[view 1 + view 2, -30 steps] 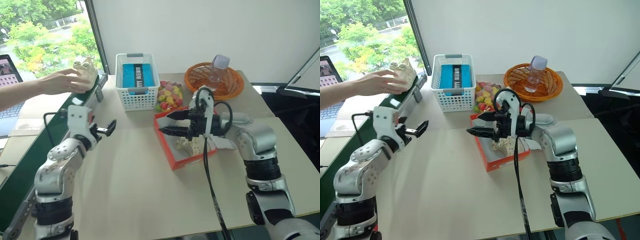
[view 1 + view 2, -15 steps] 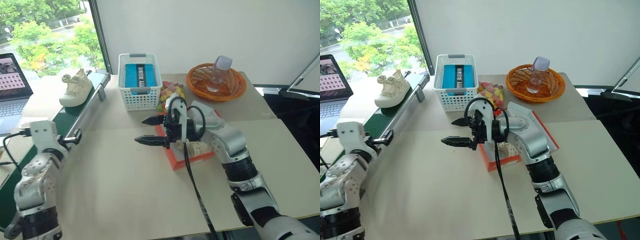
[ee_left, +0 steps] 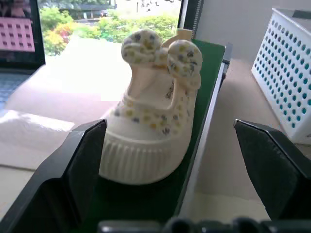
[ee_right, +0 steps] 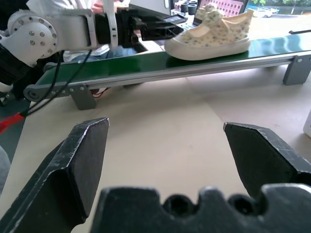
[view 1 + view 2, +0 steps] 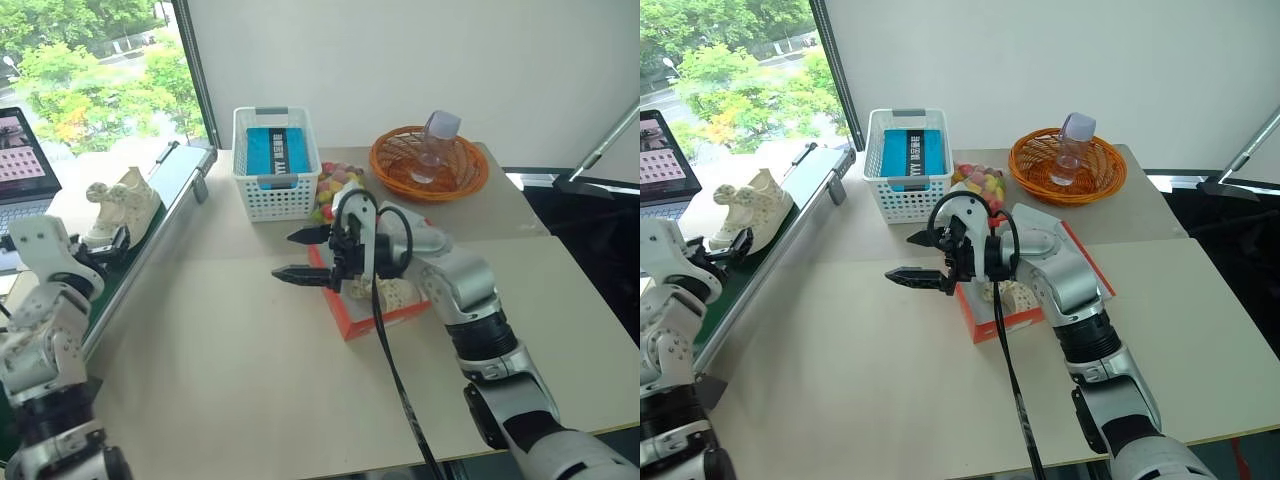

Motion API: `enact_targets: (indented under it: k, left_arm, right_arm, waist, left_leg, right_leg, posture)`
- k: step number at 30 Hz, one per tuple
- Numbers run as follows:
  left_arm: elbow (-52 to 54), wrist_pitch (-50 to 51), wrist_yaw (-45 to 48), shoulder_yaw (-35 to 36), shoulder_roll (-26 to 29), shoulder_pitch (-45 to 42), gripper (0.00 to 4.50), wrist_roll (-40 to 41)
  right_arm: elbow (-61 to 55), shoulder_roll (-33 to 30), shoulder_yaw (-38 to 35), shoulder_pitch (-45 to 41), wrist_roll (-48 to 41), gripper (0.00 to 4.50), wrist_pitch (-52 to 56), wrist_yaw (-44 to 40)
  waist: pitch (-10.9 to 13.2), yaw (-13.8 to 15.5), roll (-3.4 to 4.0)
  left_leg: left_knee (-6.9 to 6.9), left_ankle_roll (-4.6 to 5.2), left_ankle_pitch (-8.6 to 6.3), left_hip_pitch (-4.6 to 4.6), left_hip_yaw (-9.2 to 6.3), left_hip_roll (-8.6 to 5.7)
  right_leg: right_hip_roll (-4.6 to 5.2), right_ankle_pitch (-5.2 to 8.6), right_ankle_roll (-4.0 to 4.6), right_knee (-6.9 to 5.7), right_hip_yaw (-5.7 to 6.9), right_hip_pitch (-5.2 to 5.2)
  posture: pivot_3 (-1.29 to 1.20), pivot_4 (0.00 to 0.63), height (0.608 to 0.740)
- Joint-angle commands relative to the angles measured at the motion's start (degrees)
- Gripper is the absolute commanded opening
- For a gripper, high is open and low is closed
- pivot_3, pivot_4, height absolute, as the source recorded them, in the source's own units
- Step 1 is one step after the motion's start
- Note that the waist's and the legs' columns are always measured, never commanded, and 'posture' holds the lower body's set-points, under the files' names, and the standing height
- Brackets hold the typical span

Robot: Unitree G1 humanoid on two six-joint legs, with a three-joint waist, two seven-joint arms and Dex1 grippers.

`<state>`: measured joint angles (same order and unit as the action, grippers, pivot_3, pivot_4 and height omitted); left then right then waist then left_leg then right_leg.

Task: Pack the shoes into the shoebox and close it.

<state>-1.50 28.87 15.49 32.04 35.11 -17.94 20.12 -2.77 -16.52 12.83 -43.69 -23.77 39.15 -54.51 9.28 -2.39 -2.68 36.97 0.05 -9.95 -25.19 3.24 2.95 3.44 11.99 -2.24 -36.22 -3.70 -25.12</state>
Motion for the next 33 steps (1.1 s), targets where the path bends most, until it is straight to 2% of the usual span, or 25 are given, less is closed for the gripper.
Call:
enact_targets:
  k: [1, 6, 12, 14, 15, 19, 20, 22, 25, 27, 33]
  left_arm:
    - [-3.4, -3.4, 1.2, -0.7, 2.2, -1.1, 4.5, -1.6]
    - [-9.7, -3.7, 2.8, -2.6, 4.5, -1.5, 4.5, -3.3]
    - [-13.3, -4.1, 4.2, -5.0, 4.1, -1.6, 4.5, -3.6]
    - [-14.4, -4.0, 4.2, -5.4, 3.5, -2.1, 3.97, -3.5]
    - [-14.4, -4.1, 4.6, -5.5, 3.2, -2.2, 3.85, -3.1]
    - [-13.4, -4.7, 6.0, -6.5, 1.7, -2.8, 2.3, -2.1]
    - [-13.2, -4.7, 6.0, -6.6, 1.5, -2.9, 2.11, -2.1]
    - [-12.9, -4.9, 6.1, -6.7, 0.9, -3.0, 1.44, -2.0]
    - [-12.1, -4.9, 5.7, -6.5, 0.1, -3.1, 0.5, -1.8]
    - [-11.4, -4.7, 4.7, -6.1, -0.5, -3.4, 0.06, -1.7]
    - [-5.0, -4.5, 3.5, -5.8, -1.7, -5.9, 0.06, -0.1]
  right_arm:
    - [-2.0, 0.0, -1.3, -0.6, -0.8, 4.48, -0.9, 0.5]
    - [-2.0, -0.5, -1.3, -0.4, -0.5, 4.48, -0.8, 1.1]
    - [-2.3, -1.3, -1.5, -0.6, -0.5, 4.48, -0.6, 1.7]
    - [-2.2, -1.6, -1.5, -0.8, -0.3, 4.5, -0.6, 2.0]
    - [-2.3, -1.7, -1.5, -0.8, -0.3, 4.5, -0.5, 2.1]
    - [-2.6, -2.0, -1.6, -0.8, -0.6, 4.5, -0.1, 2.7]
    - [-2.8, -2.1, -1.6, -0.8, -0.7, 4.5, 0.0, 2.8]
    - [-2.9, -2.2, -1.5, -0.8, -0.7, 4.5, 0.2, 3.0]
    - [-3.0, -2.2, -1.5, -0.8, -0.8, 4.5, 0.4, 3.3]
    - [-3.0, -2.2, -1.5, -0.9, -0.9, 4.5, 0.6, 3.5]
    - [-2.6, -1.8, -2.1, -1.3, -1.7, 4.5, 1.2, 4.0]
  waist:
    - [0.0, 0.0, 0.0]
    - [0.0, 0.0, -0.01]
    - [0.0, 0.3, 0.0]
    - [0.0, 0.8, 0.0]
    - [0.0, 1.2, 0.0]
    - [0.0, 1.8, 0.0]
    - [0.0, 2.0, 0.0]
    - [0.0, 2.4, 0.0]
    - [0.0, 2.8, 0.01]
    - [0.0, 3.1, 0.01]
    - [0.0, 3.2, -0.01]
  left_leg:
    - [0.0, 0.0, 0.0, 0.0, 0.0, 0.0]
    - [0.0, 0.0, 0.0, -0.01, 0.0, 0.02]
    - [0.0, 0.0, 0.0, 0.0, 0.01, 0.02]
    - [-0.01, -0.01, 0.0, 0.0, 0.0, 0.02]
    - [-0.01, -0.04, 0.02, 0.0, 0.0, 0.03]
    - [0.0, -0.14, 0.06, 0.0, 0.02, 0.03]
    - [-0.01, -0.28, 0.0, 0.0, 0.02, 0.03]
    - [0.0, -0.49, -0.09, 0.0, 0.02, 0.03]
    - [0.0, -0.49, -0.06, 0.0, 0.02, 0.03]
    - [0.0, -0.35, 0.03, 0.0, 0.01, 0.03]
    - [0.0, -0.29, 0.07, -0.03, -0.01, 0.03]
  right_leg:
    - [0.0, 0.0, 0.0, 0.0, 0.0, 0.0]
    - [0.0, 0.0, 0.0, 0.01, 0.01, -0.02]
    - [0.01, 0.0, 0.0, -0.02, 0.02, -0.02]
    - [0.02, 0.01, 0.02, -0.06, 0.05, -0.02]
    - [0.02, 0.0, 0.03, -0.07, 0.07, -0.02]
    - [0.04, -0.01, 0.05, -0.04, 0.09, -0.02]
    - [0.06, -0.02, 0.05, -0.05, 0.11, -0.01]
    - [0.07, -0.04, 0.07, -0.05, 0.13, 0.0]
    - [0.07, -0.04, 0.07, -0.04, 0.15, 0.01]
    - [0.07, -0.04, 0.07, -0.04, 0.16, 0.01]
    - [0.08, -0.04, 0.06, 0.02, 0.2, 0.05]
  posture:
    - [0.0, 0.15, 0.74]
    - [0.0, 0.15, 0.74]
    - [0.0, 0.15, 0.74]
    - [0.0, 0.15, 0.74]
    - [0.0, 0.15, 0.74]
    - [0.0, 0.15, 0.74]
    - [0.0, 0.15, 0.74]
    - [0.0, 0.15, 0.74]
    - [0.0, 0.15, 0.74]
    - [0.0, 0.15, 0.74]
    - [0.0, 0.15, 0.74]
